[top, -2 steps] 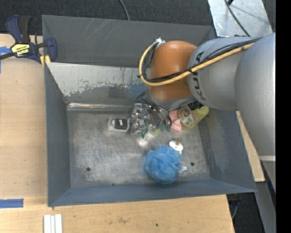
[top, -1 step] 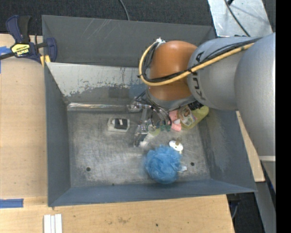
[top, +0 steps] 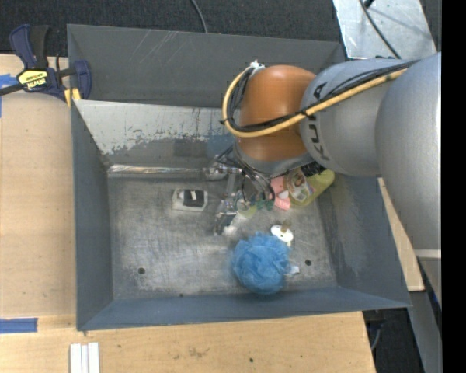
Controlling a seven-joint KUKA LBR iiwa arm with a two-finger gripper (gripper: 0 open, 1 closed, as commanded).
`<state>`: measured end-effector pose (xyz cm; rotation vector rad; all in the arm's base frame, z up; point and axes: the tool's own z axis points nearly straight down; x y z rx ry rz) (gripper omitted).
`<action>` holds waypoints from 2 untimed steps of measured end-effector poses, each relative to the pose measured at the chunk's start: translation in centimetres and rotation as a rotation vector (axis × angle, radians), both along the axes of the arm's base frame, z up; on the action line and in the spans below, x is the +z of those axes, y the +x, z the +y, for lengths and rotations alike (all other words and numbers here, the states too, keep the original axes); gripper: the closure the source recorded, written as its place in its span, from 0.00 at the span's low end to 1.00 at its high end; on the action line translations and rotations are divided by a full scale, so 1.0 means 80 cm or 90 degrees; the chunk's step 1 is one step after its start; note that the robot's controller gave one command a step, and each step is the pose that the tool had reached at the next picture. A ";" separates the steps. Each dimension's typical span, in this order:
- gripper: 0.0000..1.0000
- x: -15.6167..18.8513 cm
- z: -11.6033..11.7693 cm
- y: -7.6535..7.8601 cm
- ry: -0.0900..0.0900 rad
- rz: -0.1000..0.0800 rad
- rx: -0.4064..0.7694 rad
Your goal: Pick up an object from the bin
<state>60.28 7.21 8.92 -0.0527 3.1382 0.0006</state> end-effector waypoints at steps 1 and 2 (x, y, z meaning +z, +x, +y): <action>0.00 -0.004 0.010 0.012 -0.001 0.000 0.057; 0.00 0.003 0.027 0.016 0.000 -0.001 0.188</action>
Offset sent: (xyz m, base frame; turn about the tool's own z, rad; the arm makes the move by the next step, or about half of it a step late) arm 0.0107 0.0235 0.0034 -0.2989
